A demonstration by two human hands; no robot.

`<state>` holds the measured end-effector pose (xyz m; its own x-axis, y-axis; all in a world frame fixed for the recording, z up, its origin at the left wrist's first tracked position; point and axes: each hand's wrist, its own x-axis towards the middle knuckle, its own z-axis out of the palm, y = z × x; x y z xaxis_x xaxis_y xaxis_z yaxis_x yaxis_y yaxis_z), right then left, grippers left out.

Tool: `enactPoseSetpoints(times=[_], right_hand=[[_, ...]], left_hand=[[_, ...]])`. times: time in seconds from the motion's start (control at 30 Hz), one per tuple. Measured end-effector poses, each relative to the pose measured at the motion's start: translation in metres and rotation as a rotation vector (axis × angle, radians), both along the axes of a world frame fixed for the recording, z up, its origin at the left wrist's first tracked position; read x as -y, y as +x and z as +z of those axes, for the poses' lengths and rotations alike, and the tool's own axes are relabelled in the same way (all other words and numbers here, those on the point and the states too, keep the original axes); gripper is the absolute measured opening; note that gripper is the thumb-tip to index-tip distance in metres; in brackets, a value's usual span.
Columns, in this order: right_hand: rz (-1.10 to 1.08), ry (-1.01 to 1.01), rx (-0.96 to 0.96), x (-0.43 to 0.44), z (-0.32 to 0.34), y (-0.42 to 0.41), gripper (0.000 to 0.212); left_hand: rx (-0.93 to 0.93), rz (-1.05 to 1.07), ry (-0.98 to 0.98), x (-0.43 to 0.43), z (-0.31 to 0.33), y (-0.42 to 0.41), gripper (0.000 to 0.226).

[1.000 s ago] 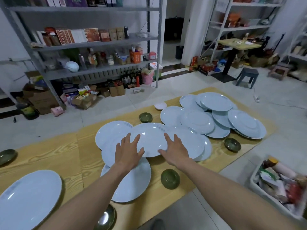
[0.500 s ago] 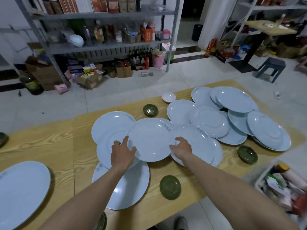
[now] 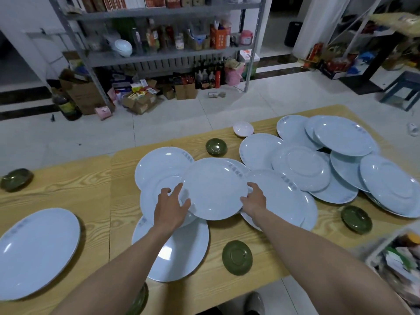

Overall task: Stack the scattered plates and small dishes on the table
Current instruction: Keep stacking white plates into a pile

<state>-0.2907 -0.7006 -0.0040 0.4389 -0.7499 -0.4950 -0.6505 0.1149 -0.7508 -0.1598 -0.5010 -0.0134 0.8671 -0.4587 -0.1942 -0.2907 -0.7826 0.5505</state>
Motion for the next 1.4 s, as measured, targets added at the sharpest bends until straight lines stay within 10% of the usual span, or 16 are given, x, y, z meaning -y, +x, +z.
enactPoseSetpoints(times=[0.83,1.4], right_hand=[[-0.382,0.212,0.467,0.073,0.065,-0.052,0.04],[-0.454,0.387,0.519,0.14,0.059,-0.14,0.06]], left_hand=[[0.103,-0.106,-0.067,0.073,0.041,-0.061,0.053],[-0.703,0.378,-0.508,0.131,-0.022,-0.158,0.082]])
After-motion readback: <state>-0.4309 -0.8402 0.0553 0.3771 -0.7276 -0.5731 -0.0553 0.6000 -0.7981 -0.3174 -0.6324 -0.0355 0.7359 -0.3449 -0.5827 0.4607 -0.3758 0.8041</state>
